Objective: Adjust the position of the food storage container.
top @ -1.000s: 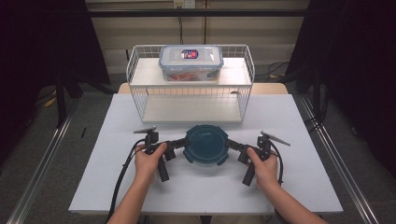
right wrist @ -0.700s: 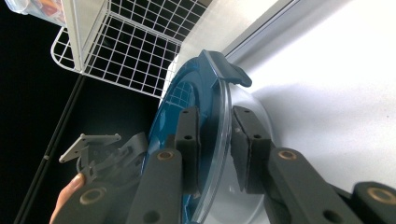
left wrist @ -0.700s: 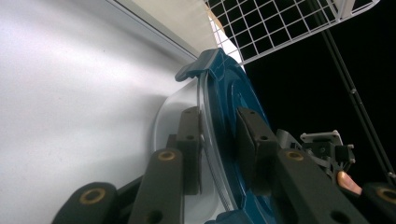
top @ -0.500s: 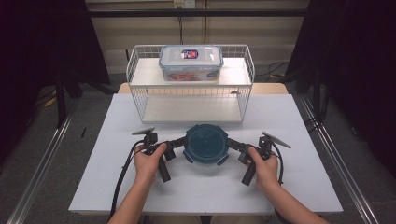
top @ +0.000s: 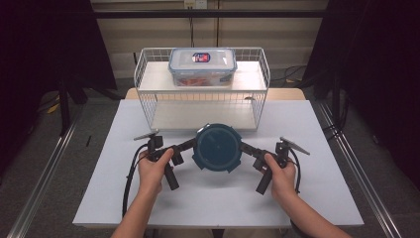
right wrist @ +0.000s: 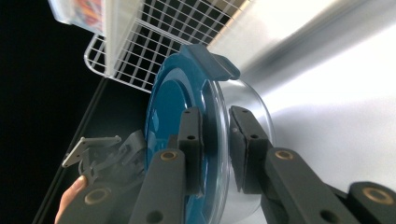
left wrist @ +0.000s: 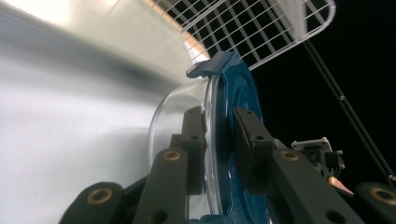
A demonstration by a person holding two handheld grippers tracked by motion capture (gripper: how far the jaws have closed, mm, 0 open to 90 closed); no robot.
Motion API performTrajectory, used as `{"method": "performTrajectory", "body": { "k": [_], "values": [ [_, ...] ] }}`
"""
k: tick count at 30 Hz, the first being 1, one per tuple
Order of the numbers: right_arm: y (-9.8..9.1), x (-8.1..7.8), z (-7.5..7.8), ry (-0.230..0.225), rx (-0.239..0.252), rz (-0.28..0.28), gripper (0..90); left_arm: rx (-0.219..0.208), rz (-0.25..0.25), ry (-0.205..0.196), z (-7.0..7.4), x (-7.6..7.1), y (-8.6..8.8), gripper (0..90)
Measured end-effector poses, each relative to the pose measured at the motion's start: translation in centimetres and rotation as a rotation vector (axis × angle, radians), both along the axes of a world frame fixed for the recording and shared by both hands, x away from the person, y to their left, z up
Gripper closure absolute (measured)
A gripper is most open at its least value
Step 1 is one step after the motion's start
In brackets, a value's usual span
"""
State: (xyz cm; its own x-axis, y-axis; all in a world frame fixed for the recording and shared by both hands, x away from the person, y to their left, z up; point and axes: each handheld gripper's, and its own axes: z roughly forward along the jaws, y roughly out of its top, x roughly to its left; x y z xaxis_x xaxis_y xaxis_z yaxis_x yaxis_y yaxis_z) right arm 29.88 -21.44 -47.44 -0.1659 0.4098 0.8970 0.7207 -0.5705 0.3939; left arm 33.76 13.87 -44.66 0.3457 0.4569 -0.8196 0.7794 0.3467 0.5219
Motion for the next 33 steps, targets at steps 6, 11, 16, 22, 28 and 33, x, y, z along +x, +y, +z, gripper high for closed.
{"method": "performTrajectory", "body": {
  "k": [6, 11, 16, 22, 28, 33],
  "values": [
    [-0.2, 0.3, 1.9, -0.063, -0.012, -0.005, 75.7, -0.007, -0.002, -0.044, 1.8, -0.2, 0.0, 75.1],
    [0.1, 0.7, 3.8, -0.097, -0.011, -0.002, 75.7, -0.047, 0.022, -0.071, 3.4, -0.2, 0.3, 75.3],
    [0.6, 1.0, 5.7, -0.133, -0.003, 0.003, 75.3, -0.093, 0.027, -0.127, 5.6, -0.1, 0.8, 75.7],
    [1.1, 1.3, 6.4, -0.121, 0.03, 0.021, 75.0, -0.096, 0.031, -0.175, 8.5, 0.2, 0.9, 76.8],
    [1.1, 1.3, 6.3, -0.12, 0.072, 0.029, 75.1, -0.101, 0.035, -0.186, 9.1, 0.4, 0.6, 76.9],
    [0.9, 1.3, 6.9, -0.133, 0.078, 0.015, 75.1, -0.116, 0.035, -0.198, 9.7, 0.5, 0.3, 77.0]
  ]
}}
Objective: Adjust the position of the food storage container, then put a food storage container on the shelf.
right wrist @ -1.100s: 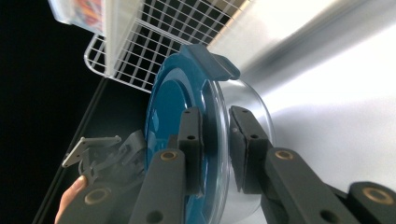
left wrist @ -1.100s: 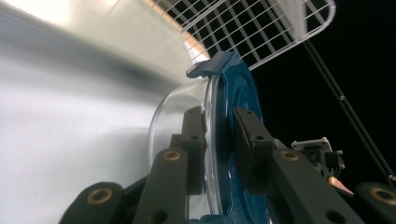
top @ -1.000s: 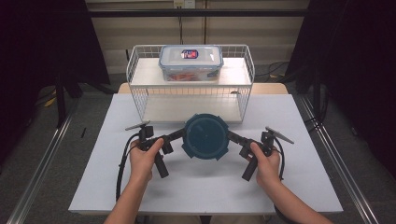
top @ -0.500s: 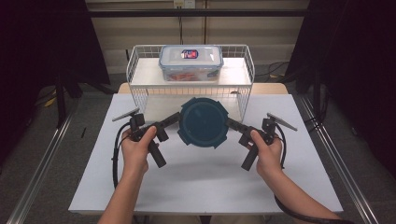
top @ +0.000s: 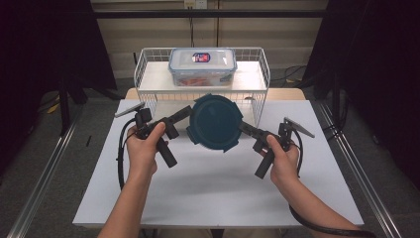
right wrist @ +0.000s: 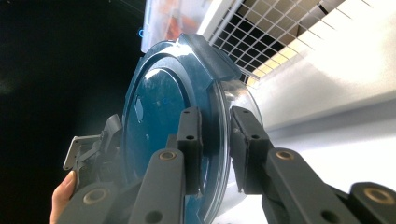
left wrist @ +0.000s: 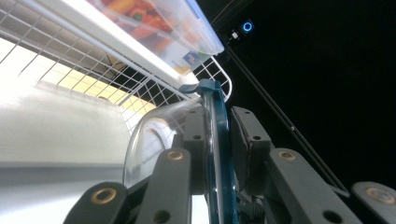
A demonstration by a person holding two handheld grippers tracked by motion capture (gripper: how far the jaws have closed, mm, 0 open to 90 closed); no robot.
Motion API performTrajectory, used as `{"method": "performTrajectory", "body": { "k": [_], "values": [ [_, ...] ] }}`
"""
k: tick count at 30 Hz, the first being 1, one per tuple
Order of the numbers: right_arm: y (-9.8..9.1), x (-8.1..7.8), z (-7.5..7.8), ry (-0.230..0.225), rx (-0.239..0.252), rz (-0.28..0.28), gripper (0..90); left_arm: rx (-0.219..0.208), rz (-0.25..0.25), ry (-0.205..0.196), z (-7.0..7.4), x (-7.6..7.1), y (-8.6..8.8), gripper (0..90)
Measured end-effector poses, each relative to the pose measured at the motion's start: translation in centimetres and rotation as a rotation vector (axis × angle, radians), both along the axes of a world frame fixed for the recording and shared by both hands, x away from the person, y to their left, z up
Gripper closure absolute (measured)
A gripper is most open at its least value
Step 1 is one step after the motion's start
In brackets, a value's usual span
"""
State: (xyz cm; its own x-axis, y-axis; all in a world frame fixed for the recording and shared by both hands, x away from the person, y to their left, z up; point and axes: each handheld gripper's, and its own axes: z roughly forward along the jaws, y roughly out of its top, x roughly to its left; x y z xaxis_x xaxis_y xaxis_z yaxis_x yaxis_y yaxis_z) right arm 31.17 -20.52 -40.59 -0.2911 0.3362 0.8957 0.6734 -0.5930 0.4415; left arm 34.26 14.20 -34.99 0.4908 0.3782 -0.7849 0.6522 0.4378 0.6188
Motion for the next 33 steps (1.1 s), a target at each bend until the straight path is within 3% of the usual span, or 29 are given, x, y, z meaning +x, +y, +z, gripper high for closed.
{"method": "performTrajectory", "body": {
  "k": [14, 21, 33],
  "values": [
    [-0.1, 0.8, 2.8, -0.064, 0.026, -0.024, 75.2, -0.003, -0.011, -0.06, 3.3, 0.8, -0.2, 77.0],
    [-0.2, 1.8, 4.2, -0.086, 0.046, -0.046, 75.2, -0.006, -0.007, -0.08, 5.1, 2.0, -0.4, 76.9],
    [0.1, 4.4, 8.8, -0.145, 0.103, -0.082, 75.7, -0.048, 0.004, -0.103, 8.5, 4.7, 0.1, 76.5]
  ]
}}
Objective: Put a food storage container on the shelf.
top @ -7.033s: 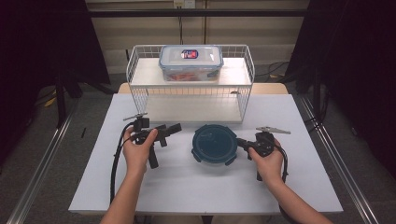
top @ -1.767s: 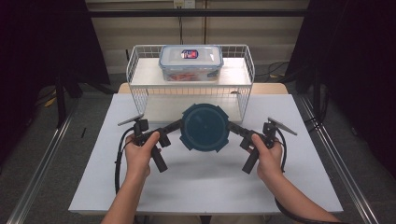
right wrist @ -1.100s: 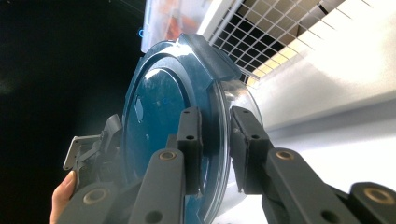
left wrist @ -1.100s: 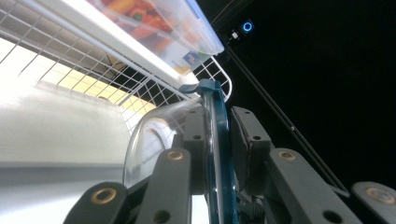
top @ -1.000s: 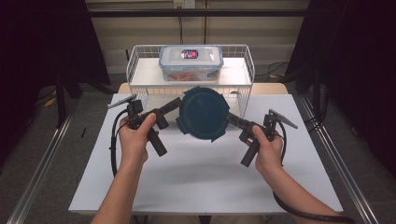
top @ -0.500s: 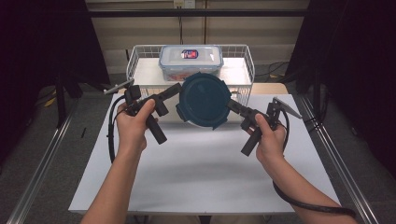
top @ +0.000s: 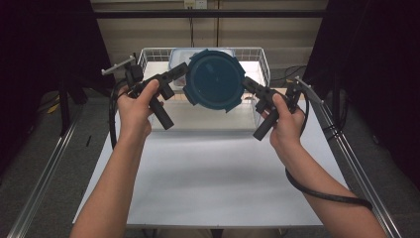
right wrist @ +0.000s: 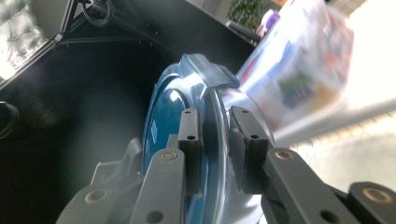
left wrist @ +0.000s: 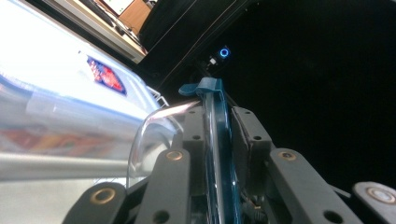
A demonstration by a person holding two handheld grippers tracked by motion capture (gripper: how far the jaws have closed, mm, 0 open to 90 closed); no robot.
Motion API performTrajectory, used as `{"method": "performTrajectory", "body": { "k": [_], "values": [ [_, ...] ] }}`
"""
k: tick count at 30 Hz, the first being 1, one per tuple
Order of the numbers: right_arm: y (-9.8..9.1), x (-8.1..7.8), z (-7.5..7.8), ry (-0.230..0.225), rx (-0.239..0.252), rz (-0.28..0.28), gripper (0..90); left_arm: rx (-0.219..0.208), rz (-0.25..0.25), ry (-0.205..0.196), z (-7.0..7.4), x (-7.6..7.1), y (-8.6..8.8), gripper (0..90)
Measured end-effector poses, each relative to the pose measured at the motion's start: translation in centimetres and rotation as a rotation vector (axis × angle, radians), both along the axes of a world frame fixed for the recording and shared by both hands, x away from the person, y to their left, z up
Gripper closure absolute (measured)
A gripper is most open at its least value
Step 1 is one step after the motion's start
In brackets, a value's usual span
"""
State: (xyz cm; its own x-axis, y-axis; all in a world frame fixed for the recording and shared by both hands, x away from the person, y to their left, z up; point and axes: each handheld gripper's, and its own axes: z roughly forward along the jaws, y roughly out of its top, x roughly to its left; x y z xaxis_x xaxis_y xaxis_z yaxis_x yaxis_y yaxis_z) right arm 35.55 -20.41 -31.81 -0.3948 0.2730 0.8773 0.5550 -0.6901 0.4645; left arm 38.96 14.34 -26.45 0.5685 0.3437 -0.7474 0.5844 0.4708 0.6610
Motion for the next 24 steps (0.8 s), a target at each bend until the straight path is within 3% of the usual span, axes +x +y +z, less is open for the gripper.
{"method": "performTrajectory", "body": {
  "k": [6, 12, 16, 19, 20, 23, 24],
  "values": [
    [0.4, 2.4, 3.0, -0.013, -0.023, -0.041, 75.7, -0.064, 0.005, 0.003, 1.6, 2.4, 0.2, 76.5],
    [1.4, 6.5, 5.4, -0.011, -0.015, -0.074, 75.6, -0.083, 0.037, 0.007, 2.7, 5.8, 0.9, 76.3],
    [2.4, 9.2, 6.5, 0.001, -0.009, -0.086, 76.0, -0.101, 0.097, 0.044, 2.2, 8.7, 1.5, 75.7],
    [3.1, 11.7, 6.7, 0.055, -0.006, -0.105, 76.3, -0.1, 0.131, 0.095, 1.3, 10.7, 1.5, 75.4],
    [3.3, 12.3, 6.5, 0.064, 0.008, -0.115, 76.6, -0.077, 0.123, 0.102, 1.0, 11.2, 1.5, 75.3],
    [3.4, 13.4, 6.7, 0.089, 0.001, -0.114, 76.4, -0.086, 0.15, 0.131, 0.6, 12.1, 1.2, 74.2],
    [3.4, 13.6, 6.8, 0.087, -0.021, -0.122, 75.9, -0.068, 0.14, 0.139, 0.5, 12.4, 1.3, 73.7]
  ]
}}
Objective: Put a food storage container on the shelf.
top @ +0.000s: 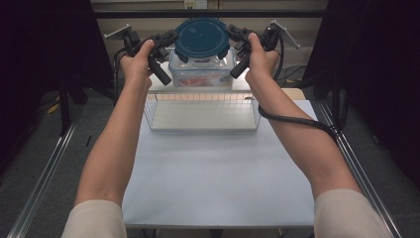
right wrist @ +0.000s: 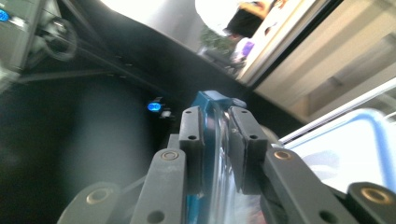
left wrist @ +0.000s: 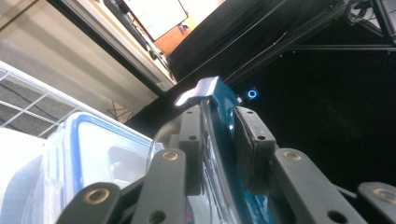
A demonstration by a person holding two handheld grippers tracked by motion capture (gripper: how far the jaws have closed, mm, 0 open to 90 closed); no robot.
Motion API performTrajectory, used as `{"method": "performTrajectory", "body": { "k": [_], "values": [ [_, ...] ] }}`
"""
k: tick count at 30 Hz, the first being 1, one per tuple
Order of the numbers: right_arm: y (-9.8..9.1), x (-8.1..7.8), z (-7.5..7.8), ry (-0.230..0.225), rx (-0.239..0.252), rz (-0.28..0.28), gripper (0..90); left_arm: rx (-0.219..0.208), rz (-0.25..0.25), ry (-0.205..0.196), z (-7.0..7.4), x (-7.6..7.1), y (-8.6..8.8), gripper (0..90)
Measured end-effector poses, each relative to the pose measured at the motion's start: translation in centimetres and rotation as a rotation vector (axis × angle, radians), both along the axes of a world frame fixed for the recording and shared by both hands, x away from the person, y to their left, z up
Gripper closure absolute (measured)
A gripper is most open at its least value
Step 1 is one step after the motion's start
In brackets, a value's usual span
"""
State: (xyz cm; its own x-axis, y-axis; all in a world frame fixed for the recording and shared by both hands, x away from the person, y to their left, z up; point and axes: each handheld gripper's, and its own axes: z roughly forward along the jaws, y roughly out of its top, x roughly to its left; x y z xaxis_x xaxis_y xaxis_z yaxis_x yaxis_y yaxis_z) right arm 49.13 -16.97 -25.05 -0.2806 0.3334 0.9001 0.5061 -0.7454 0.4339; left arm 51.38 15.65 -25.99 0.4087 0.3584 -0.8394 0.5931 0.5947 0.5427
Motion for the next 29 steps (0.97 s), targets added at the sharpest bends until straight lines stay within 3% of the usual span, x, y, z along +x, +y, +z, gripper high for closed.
{"method": "performTrajectory", "body": {
  "k": [1, 2, 5, 8, 10, 11, 12, 14, 17, 21, 29],
  "values": [
    [0.2, 0.3, 0.0, 0.012, -0.047, -0.016, 75.4, 0.016, 0.024, 0.01, 0.1, 0.1, -0.1, 73.0],
    [0.4, 0.7, -0.1, 0.026, -0.06, -0.019, 75.2, 0.05, 0.032, -0.004, 0.1, 0.2, -0.2, 72.5],
    [0.3, 1.5, -0.5, 0.058, -0.062, -0.024, 74.8, 0.043, 0.055, 0.002, 0.2, 0.4, -0.5, 70.9],
    [0.3, 1.7, -0.5, 0.031, -0.103, -0.024, 74.5, 0.063, 0.046, 0.001, 0.3, 0.1, -0.3, 70.2],
    [0.1, 1.5, -0.3, 0.007, -0.137, -0.038, 78.1, 0.088, 0.054, -0.008, 0.5, -0.4, 0.0, 62.1],
    [-0.2, 1.1, -0.2, -0.027, -0.15, -0.045, 74.7, 0.107, 0.052, -0.019, 0.6, -0.9, 0.3, 53.5],
    [-0.5, 0.7, -0.2, -0.046, -0.152, -0.05, 72.5, 0.118, 0.067, -0.034, 0.7, -1.4, 0.4, 53.1],
    [-0.9, -0.4, -0.3, -0.066, -0.141, -0.042, 65.3, 0.11, 0.056, -0.056, 0.5, -2.7, 0.6, 46.4],
    [-1.2, -2.2, -0.9, -0.088, -0.109, 0.003, 61.3, 0.122, 0.02, -0.08, 0.1, -4.4, 0.4, 39.1],
    [-1.3, -4.7, -2.3, -0.121, -0.112, 0.034, 49.7, 0.127, 0.004, -0.112, -0.6, -6.9, -0.1, 27.4],
    [-1.3, -9.0, -5.0, -0.15, -0.111, 0.097, 39.4, 0.152, -0.031, -0.126, -2.8, -10.6, -0.6, 18.9]
  ]
}}
